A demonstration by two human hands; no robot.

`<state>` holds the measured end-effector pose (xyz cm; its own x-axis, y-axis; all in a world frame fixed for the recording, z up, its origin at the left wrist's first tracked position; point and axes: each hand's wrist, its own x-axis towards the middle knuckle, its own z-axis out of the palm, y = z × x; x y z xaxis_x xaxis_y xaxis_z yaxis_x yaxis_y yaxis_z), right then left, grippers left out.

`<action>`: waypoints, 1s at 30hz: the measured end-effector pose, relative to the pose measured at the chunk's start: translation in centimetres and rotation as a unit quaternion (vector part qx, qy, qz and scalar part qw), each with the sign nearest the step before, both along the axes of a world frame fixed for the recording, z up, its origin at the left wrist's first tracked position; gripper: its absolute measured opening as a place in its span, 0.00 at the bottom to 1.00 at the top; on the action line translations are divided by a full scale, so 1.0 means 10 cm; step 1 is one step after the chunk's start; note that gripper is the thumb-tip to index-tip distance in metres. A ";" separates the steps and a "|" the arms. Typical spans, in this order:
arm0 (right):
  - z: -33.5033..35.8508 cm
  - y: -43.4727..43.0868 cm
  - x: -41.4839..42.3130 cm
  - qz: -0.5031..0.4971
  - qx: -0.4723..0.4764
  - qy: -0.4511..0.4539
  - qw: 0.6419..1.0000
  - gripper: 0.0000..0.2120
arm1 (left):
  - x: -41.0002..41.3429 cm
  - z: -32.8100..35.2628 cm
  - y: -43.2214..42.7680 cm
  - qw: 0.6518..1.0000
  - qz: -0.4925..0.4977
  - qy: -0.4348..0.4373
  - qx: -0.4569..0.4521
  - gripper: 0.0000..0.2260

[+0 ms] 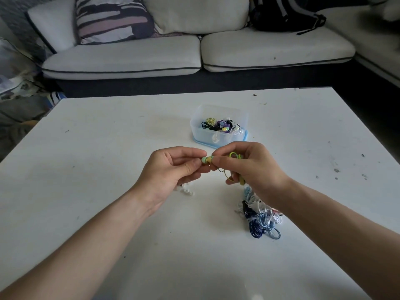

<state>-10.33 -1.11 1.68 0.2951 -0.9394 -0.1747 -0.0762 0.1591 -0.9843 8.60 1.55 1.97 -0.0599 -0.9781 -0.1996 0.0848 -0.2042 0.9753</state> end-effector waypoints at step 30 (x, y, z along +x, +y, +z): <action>0.03 -0.06 -0.12 0.120 -0.037 0.040 0.991 0.02 | -0.01 0.00 0.01 0.999 -0.034 -0.026 0.000 0.08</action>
<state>-11.56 -1.71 1.93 0.4988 -0.8554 -0.1395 -0.1815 0.0543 -0.9819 8.50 1.68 1.98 -0.1152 -0.9723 -0.2034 0.0207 -0.2071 0.9781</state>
